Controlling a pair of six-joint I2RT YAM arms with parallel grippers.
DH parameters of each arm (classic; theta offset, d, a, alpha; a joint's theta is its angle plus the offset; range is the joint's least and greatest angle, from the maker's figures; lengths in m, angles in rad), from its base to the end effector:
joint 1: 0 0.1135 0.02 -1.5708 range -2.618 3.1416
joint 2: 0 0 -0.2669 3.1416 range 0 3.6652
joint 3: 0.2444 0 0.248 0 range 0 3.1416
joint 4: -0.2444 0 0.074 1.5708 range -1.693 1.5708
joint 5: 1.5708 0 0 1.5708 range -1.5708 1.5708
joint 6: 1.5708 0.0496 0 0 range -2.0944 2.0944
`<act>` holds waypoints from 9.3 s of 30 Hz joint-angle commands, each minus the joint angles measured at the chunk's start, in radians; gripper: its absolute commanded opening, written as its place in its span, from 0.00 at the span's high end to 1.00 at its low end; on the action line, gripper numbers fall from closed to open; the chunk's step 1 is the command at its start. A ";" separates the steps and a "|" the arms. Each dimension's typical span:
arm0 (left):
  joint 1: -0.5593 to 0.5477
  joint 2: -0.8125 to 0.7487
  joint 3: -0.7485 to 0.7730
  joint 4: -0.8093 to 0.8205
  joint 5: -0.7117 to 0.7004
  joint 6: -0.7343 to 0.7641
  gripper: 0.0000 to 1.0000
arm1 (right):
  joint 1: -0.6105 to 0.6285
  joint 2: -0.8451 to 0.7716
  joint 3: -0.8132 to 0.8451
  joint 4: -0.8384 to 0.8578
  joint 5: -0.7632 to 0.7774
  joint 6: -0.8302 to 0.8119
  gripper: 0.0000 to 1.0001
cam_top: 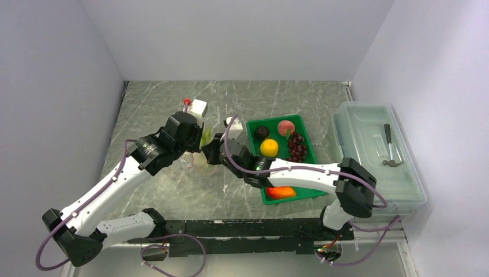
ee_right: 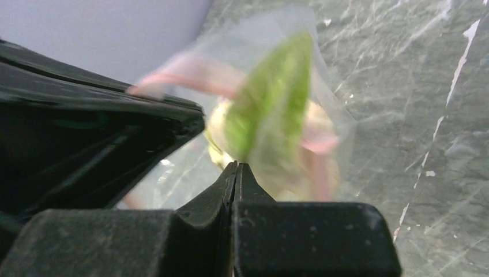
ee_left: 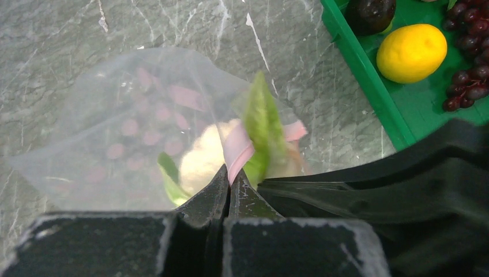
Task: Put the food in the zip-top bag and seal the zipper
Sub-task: Adjust the zipper food storage bag at the center of the board, then pick up the fake fruit from the bin.
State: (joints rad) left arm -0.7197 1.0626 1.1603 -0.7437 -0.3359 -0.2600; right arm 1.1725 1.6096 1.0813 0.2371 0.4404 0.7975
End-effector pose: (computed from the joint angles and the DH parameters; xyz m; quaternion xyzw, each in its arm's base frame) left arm 0.1764 -0.1329 0.3571 0.1284 0.8762 -0.0749 0.4585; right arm 0.1678 0.3442 0.2766 -0.0178 0.7934 0.3886 0.4681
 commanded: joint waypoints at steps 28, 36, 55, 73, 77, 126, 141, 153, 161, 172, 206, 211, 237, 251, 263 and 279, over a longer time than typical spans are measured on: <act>0.028 -0.012 0.008 0.044 0.037 -0.024 1.00 | -0.003 -0.300 -0.195 -0.261 0.047 0.126 0.63; 0.029 -0.012 0.007 0.043 0.038 -0.022 1.00 | -0.001 -0.242 -0.199 -0.202 -0.008 0.137 0.63; 0.031 -0.013 0.007 0.045 0.049 -0.024 1.00 | 0.004 -0.109 -0.114 -0.206 0.016 0.129 0.68; 0.031 -0.018 0.006 0.047 0.050 -0.024 1.00 | 0.002 -0.056 -0.083 -0.221 0.040 0.132 0.86; 0.031 -0.016 0.006 0.047 0.052 -0.025 1.00 | 0.002 -0.038 -0.069 -0.226 0.041 0.126 0.87; 0.066 0.068 0.263 -0.136 -0.118 -0.022 1.00 | -0.126 -0.213 0.351 -0.723 0.173 -0.309 1.00; 0.261 0.237 0.193 -0.055 0.178 -0.082 1.00 | -0.272 -0.233 0.291 -0.642 0.075 -0.294 1.00; 0.264 0.185 0.424 -0.142 0.120 -0.028 1.00 | -0.272 -0.286 0.337 -0.615 0.025 -0.325 1.00; 0.264 0.221 0.598 -0.241 0.064 0.022 1.00 | -0.270 -0.256 0.402 -0.606 -0.045 -0.312 1.00; 0.264 0.129 0.386 -0.196 0.039 0.031 1.00 | -0.258 -0.207 0.214 -0.501 -0.127 -0.208 1.00; 0.264 0.129 0.282 0.008 0.172 0.013 1.00 | -0.235 -0.555 0.153 -0.701 0.062 -0.262 0.31; 0.264 0.136 0.284 0.015 0.178 0.019 1.00 | -0.247 -0.571 0.099 -0.805 0.155 -0.250 0.27; 0.309 0.020 0.104 0.128 0.238 0.016 1.00 | -0.513 -0.255 -0.117 -0.625 -0.091 -0.210 0.00; 0.309 0.009 0.075 0.135 0.225 0.021 1.00 | -0.587 -0.114 -0.118 -0.545 -0.194 -0.195 0.00; 0.309 -0.011 0.071 0.138 0.221 0.022 1.00 | -0.608 0.005 -0.088 -0.514 -0.216 -0.180 0.07; 0.309 -0.016 0.070 0.138 0.227 0.021 1.00 | -0.609 -0.112 -0.095 -0.561 -0.192 -0.194 0.60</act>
State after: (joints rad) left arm -0.4145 1.0729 1.2304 -0.6476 -0.1204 -0.2493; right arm 0.5671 1.5959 0.9512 -0.3077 0.2104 0.6125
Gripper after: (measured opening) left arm 0.012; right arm 0.717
